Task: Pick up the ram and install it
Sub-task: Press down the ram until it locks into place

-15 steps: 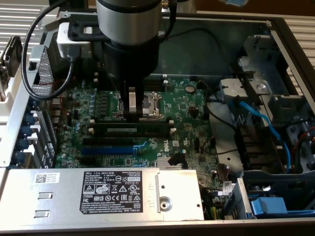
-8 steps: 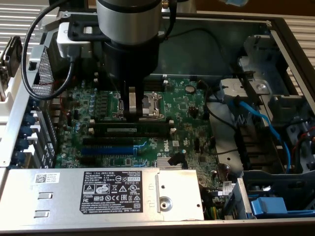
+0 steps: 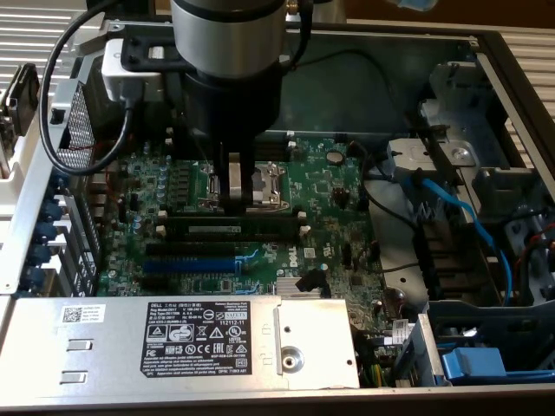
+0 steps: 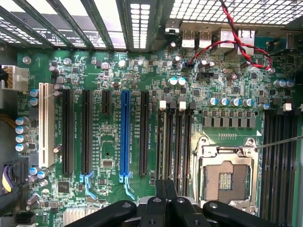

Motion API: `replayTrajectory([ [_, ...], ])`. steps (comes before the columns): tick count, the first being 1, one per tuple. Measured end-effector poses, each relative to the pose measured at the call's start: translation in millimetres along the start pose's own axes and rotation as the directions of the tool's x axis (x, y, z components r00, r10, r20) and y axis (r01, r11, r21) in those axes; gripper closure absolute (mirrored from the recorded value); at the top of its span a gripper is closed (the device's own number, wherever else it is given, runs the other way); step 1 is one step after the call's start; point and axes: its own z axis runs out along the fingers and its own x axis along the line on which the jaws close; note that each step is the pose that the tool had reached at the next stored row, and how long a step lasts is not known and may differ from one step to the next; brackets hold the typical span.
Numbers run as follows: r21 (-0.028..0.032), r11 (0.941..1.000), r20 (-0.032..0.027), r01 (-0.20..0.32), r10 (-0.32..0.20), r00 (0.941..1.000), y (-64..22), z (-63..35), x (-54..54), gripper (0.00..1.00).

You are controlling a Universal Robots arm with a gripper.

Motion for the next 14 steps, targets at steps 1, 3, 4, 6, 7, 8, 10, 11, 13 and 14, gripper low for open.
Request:
replayTrajectory([
  [1,-0.0002,1.0,0.0,0.0,0.0,1.0,-0.6,0.1,-0.2,0.9],
  [3,-0.0005,1.0,0.0,0.0,0.0,1.0,-2.3,0.4,-0.4,0.9],
  [4,-0.0007,1.0,0.0,0.0,0.0,1.0,-3.2,0.7,-0.6,0.9],
  [6,-0.0006,1.0,0.0001,0.0,0.0,1.0,-3.6,2.2,-1.7,0.9],
  [7,-0.0006,1.0,0.0001,0.0,0.0,1.0,-3.7,3.0,-1.8,0.9],
  [8,-0.0006,1.0,0.0001,0.0,0.0,1.0,-3.7,4.1,-1.8,0.9],
  [10,-0.0009,1.0,0.0,0.0,0.0,1.0,-3.6,6.3,-1.7,0.9],
  [11,-0.0019,1.0,0.0001,-0.001,0.001,1.0,-3.5,7.0,-1.7,0.9],
  [13,-0.0045,1.0,0.0,-0.001,0.001,1.0,-3.4,8.4,-1.6,0.9],
  [14,-0.0055,1.0,0.0001,-0.001,0.001,1.0,-3.4,9.0,-1.6,0.9],
])
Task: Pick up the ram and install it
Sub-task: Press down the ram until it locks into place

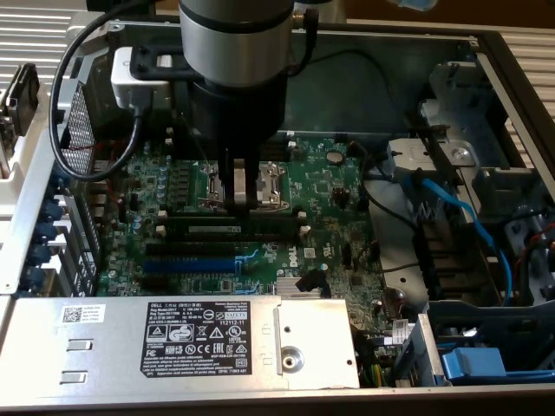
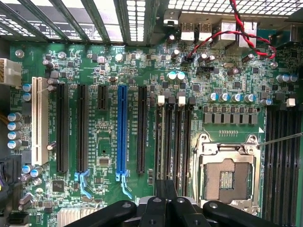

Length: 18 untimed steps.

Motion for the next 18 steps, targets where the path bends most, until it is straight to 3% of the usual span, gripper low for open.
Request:
replayTrajectory([
  [8,-0.0095,1.0,0.0,0.0,0.0,1.0,-3.9,1.6,-0.8,0.9],
  [18,-0.014,0.9999,-0.0002,-0.001,0.001,1.0,-5.0,2.9,-1.6,0.9],
])
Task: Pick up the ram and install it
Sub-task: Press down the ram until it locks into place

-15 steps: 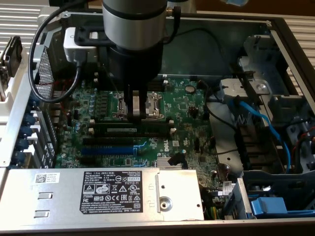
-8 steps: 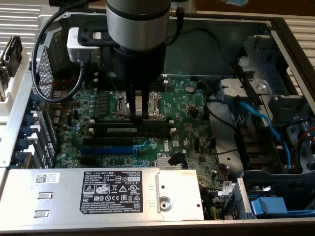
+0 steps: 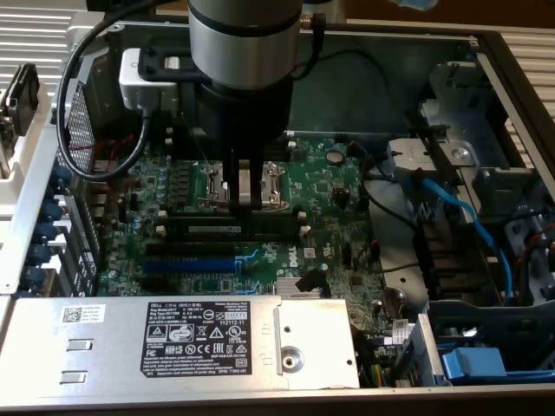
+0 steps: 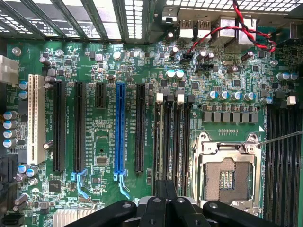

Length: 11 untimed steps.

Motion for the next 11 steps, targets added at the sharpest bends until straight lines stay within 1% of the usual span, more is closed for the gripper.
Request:
replayTrajectory([
  [11,-0.0046,1.0,0.0003,0.0,0.0,1.0,0.1,4.1,-0.1,0.9],
])
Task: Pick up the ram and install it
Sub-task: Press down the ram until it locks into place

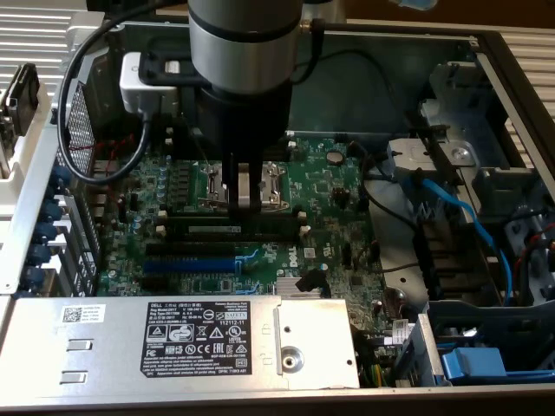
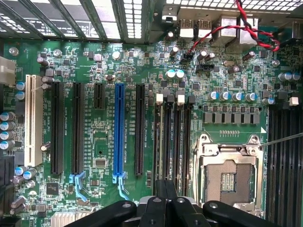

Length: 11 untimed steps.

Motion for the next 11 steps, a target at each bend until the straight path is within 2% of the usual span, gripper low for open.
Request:
replayTrajectory([
  [11,-0.0089,1.0,-0.0003,0.0,0.0,1.0,-0.2,3.2,0.3,0.9],
])
